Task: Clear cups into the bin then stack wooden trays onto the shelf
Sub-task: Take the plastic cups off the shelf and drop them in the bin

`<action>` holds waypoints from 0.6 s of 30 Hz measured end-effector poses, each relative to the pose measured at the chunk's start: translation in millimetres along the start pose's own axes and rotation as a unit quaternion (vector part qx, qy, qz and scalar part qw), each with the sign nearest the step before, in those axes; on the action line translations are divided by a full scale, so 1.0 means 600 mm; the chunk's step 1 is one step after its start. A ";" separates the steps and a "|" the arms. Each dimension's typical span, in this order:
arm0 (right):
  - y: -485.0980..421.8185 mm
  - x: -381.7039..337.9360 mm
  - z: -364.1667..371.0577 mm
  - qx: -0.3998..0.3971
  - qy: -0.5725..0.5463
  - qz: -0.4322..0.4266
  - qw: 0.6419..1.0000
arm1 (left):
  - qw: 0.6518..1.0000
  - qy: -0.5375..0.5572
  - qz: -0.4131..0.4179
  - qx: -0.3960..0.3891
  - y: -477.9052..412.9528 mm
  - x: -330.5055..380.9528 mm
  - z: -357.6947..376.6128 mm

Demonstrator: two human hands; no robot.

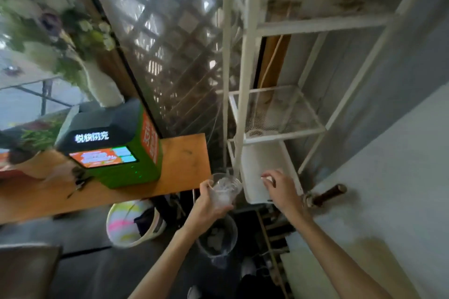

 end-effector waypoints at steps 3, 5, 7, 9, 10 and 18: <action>0.069 -0.031 0.059 -0.024 -0.020 0.013 0.999 | 0.999 -0.038 -0.006 0.020 0.015 -0.073 -0.032; 0.108 -0.037 0.100 -0.042 -0.049 0.071 0.995 | 0.997 -0.023 -0.060 0.039 0.025 -0.124 -0.047; 0.139 -0.027 0.150 -0.057 -0.081 0.149 0.984 | 0.990 -0.007 -0.133 0.041 0.030 -0.183 -0.049; 0.160 -0.004 0.211 -0.086 -0.095 0.220 0.967 | 0.978 -0.001 -0.206 0.036 0.032 -0.247 -0.041; 0.168 0.013 0.246 -0.107 -0.099 0.254 0.956 | 0.972 -0.001 -0.233 0.032 0.029 -0.282 -0.031; 0.214 0.229 0.537 -0.193 -0.062 0.407 0.891 | 0.939 -0.223 -0.264 -0.001 -0.062 -0.552 0.108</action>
Point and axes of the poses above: each hand's wrist, its own y-axis away from the middle knuckle, its own z-axis out of the palm, x = y × z, the point moved 3 cm from there along -y, towards the middle knuckle, and after that the axes turned 15 degrees about x, right-handed, at the moved point
